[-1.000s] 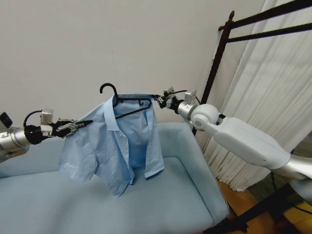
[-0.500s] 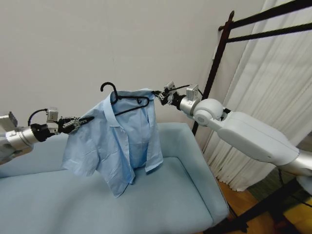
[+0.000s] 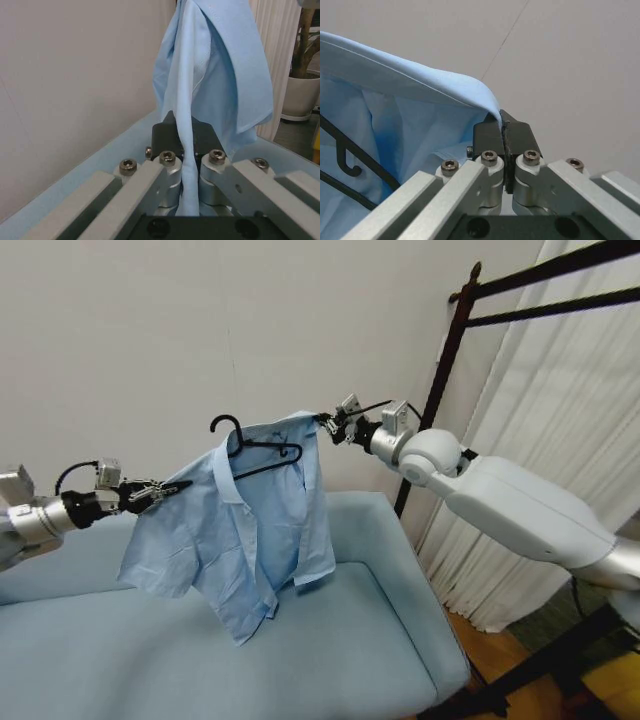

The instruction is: Pick up the clothes from the sofa and hang them on the clothes hanger.

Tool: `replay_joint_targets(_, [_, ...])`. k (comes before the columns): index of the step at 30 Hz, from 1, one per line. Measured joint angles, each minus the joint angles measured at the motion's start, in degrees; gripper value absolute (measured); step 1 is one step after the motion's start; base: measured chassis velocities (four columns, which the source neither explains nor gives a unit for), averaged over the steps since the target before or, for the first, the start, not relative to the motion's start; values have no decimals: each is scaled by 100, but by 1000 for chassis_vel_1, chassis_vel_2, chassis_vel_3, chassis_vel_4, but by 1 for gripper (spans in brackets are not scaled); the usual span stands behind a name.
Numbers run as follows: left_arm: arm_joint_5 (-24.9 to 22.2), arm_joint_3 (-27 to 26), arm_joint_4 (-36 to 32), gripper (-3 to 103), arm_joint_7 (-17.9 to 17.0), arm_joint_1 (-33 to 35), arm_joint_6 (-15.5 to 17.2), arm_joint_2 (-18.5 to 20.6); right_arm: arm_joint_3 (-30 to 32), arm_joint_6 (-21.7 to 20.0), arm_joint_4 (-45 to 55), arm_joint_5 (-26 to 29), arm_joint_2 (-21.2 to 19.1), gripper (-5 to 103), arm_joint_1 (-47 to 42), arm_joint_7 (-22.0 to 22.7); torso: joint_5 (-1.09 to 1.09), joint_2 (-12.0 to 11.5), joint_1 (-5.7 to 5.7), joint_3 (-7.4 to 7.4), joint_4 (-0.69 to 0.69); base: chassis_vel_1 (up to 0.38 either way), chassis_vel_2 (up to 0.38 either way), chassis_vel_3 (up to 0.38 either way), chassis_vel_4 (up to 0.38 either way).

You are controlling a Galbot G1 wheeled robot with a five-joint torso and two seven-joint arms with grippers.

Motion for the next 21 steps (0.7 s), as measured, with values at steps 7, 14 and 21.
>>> replay_joint_targets(7, [-3,38,-8,2,-228,-6,15,-1,-57,-183,188,-4,-2,0,181,-68,0,0,0,0,1,0,0,0,0])
replay_joint_targets(14, [-22,38,-45,2,-322,-25,70,-1,-192,-538,528,275,24,0,409,26,0,0,0,0,0,0,0,0,0])
replay_joint_targets(21, [18,96,-137,2,-335,-70,72,-1,-256,-809,585,1021,431,0,653,517,0,0,0,0,1,0,0,0,0])
